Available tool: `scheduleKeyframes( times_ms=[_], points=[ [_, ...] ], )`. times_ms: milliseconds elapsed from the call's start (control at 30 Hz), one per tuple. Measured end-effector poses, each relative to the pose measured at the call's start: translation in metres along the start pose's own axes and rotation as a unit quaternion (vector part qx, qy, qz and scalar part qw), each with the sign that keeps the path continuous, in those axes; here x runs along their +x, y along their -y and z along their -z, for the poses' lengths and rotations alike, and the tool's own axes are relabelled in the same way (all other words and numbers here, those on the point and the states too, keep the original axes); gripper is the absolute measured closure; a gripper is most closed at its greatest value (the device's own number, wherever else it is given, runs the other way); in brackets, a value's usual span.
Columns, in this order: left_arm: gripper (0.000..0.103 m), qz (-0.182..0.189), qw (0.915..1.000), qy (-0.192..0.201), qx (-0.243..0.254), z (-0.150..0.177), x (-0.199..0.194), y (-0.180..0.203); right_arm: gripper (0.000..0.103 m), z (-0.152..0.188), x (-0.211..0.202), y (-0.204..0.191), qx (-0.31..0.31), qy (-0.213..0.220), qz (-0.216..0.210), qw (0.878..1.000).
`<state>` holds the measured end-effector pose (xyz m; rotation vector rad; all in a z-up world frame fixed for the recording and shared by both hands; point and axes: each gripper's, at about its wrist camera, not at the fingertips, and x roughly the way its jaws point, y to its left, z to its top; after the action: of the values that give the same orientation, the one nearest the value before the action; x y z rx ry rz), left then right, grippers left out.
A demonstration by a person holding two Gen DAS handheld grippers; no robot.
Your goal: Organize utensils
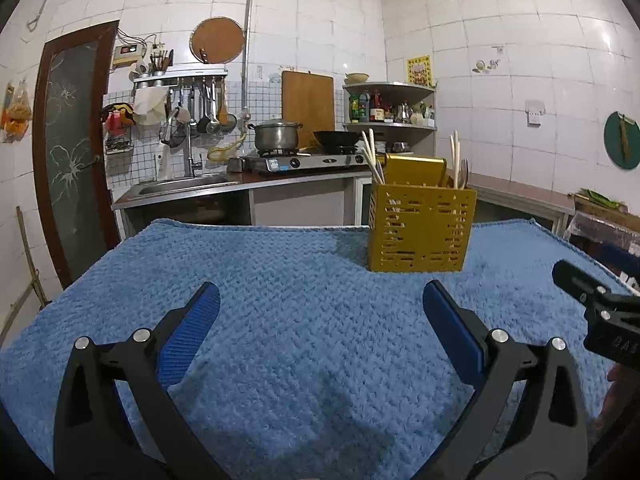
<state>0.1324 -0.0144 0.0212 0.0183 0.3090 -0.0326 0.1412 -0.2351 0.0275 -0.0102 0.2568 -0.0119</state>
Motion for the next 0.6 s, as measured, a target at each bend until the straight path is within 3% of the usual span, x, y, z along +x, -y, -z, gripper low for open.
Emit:
scheduleKeyframes(
  times_ms=[600],
  points=[
    [0.005, -0.003, 1.0000, 0.005, 0.007, 0.0029, -0.0037, 0.0037, 0.004, 0.0050, 0.0038, -0.0022, -0.003, -0.016, 0.016, 1.000]
  ],
)
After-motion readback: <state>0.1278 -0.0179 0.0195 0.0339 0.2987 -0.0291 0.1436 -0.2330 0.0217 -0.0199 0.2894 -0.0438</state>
